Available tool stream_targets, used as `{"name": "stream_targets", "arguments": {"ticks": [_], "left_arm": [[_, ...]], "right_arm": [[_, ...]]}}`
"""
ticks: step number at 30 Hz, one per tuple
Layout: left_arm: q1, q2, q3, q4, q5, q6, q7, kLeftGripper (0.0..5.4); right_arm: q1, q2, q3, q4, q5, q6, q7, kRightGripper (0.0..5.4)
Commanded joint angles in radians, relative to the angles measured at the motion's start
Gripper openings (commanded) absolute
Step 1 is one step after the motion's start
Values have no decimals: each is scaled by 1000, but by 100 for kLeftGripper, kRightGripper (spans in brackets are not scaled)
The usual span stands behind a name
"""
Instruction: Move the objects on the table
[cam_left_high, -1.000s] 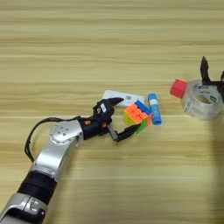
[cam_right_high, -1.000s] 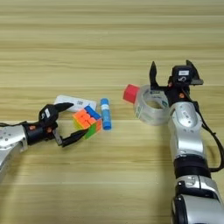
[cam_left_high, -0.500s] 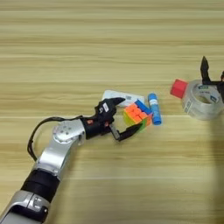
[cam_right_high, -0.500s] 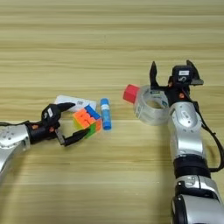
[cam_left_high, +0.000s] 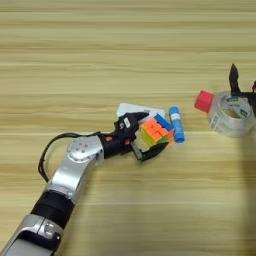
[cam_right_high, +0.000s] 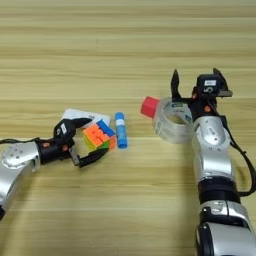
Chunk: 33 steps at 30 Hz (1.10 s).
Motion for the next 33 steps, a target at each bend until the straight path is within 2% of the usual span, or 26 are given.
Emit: {"name": "stream_targets", "arguments": {"ticks": [1,7,25,33], "left_arm": [[-15,0,0,10,11,-11,-1,538],[-18,0,5,16,9,-10,0,538],[-26,-6,17,30,3,-4,-3,337],[-29,-6,23,33,3,-4,0,326]], "right_arm": [[-6,9,0,-12,0,3,-7,540],[-6,9,-1,-10,0,1,-7,540],[2,8,-5,-27,4,4,-9,540],[5,8,-6,-33,3,10,-9,540]]}}
